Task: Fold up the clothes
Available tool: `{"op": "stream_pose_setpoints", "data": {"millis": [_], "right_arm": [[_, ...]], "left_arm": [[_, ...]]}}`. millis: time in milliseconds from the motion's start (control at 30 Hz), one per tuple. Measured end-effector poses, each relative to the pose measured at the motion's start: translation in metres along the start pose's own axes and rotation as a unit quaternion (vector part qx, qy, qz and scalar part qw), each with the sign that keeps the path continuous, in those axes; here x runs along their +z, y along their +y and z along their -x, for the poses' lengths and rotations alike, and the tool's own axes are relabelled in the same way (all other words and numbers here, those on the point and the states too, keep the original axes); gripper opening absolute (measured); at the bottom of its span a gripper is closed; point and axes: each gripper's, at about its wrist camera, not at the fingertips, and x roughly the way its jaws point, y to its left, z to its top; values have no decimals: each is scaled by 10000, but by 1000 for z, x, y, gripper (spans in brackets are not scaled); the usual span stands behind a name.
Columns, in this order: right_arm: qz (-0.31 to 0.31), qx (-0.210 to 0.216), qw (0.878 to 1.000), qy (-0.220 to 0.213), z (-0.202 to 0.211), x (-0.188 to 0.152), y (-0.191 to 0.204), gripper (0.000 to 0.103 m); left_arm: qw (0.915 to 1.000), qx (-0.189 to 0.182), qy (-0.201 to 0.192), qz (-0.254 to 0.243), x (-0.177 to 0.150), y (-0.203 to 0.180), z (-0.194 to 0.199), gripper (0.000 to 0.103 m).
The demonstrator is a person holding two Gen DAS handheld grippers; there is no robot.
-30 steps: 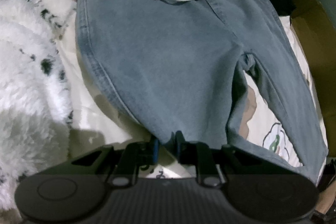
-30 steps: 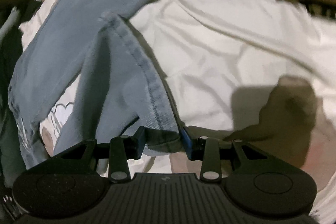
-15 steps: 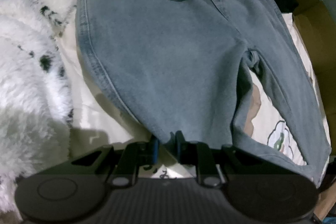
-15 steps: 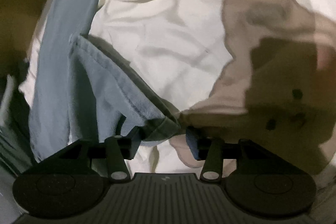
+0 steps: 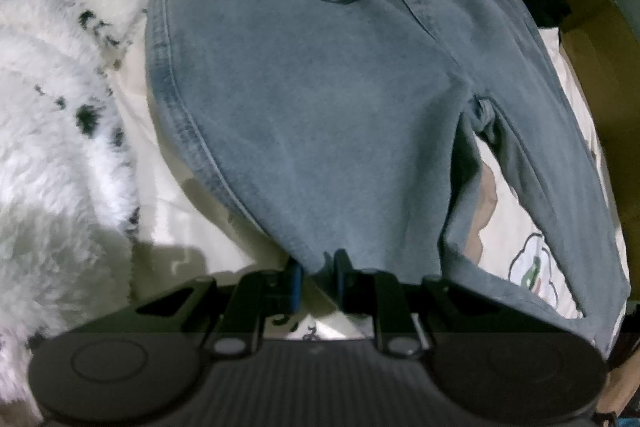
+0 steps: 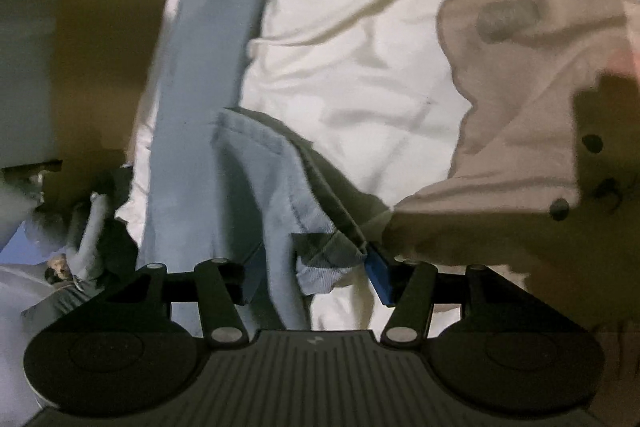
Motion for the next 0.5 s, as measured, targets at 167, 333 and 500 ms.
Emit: {"op": "stream_pose_setpoints", "data": {"millis": [167, 333, 500], "right_arm": [[348, 261, 9986, -303, 11, -9, 14, 52], [507, 515, 9970, -291, -4, -7, 19, 52], [755, 555, 9956, -99, -24, -6, 26, 49]], "left_arm": [[10000, -17, -26, 55, 1, -1, -2, 16], [9998, -64, -25, 204, -2, 6, -5, 17], [9991, -99, -8, 413, -5, 12, -8, 18]]}}
